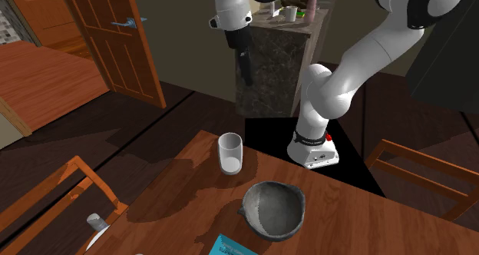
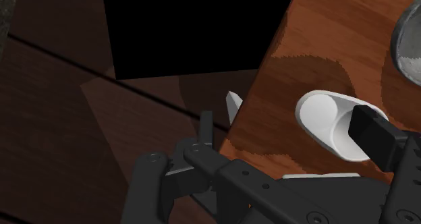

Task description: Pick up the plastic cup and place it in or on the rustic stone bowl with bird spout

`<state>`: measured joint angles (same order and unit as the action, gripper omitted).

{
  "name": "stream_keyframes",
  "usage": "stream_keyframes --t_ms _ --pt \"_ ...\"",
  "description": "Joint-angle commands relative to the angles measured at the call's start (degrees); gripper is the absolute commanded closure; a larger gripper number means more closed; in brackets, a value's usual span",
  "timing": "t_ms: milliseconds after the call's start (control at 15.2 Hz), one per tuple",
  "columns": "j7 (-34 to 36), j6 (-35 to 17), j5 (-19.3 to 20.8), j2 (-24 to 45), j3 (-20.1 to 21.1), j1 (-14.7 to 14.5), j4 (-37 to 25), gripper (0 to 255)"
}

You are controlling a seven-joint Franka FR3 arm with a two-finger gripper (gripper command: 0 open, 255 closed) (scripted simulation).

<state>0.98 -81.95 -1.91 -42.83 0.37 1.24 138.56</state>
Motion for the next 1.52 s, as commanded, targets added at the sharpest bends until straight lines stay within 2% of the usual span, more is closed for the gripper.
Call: stream_keyframes --t_ms 0,462,924,1452 --pt "0.0 0.0 0.0 0.0 0.0 0.0 0.0 0" --pt "9.1 -17.6 -4.5 -1.4 8.1 -2.0 11.2 0" --pt "19.1 -37.6 -7.3 5.1 17.8 -3.2 17.4 0" --pt "19.3 -45.1 -7.7 8.7 19.0 -3.0 21.3 0"
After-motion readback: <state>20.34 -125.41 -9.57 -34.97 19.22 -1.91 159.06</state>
